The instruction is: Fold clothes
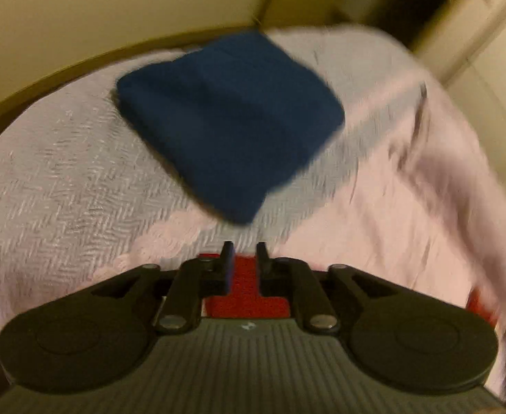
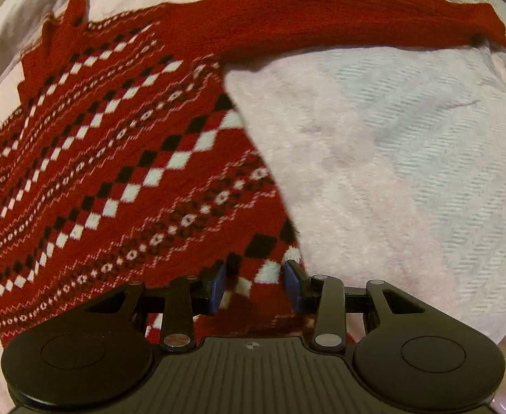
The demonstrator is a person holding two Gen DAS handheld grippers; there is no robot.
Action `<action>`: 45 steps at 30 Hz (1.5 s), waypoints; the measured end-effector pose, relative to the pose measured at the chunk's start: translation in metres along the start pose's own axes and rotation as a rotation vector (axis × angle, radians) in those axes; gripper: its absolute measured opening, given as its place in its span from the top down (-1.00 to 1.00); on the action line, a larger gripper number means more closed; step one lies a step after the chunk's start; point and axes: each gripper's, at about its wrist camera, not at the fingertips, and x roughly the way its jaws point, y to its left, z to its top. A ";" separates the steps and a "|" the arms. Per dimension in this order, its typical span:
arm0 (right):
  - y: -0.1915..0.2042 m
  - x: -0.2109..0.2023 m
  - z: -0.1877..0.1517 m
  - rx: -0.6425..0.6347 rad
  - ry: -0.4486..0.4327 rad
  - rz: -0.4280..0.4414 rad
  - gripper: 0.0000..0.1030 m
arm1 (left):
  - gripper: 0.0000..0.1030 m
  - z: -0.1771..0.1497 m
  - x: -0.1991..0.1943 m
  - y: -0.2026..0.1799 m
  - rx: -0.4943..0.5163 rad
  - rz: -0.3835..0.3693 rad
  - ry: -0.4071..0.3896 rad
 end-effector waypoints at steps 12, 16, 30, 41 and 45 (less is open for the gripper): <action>0.016 -0.003 -0.011 -0.034 -0.011 -0.073 0.17 | 0.35 -0.063 0.057 0.013 -0.129 -0.045 0.066; 0.020 0.005 -0.015 -0.039 -0.003 -0.094 0.14 | 0.10 -0.067 0.060 0.021 -0.123 -0.018 0.044; 0.035 0.012 -0.024 -0.092 0.013 -0.148 0.02 | 0.48 0.032 0.014 0.063 -0.520 -0.176 -0.355; 0.035 0.011 -0.029 -0.113 0.022 -0.150 -0.04 | 0.34 -0.022 0.086 0.049 -0.351 -0.088 -0.145; 0.035 0.009 -0.033 -0.118 0.017 -0.153 -0.09 | 0.52 -0.017 0.102 0.032 -0.298 -0.110 -0.189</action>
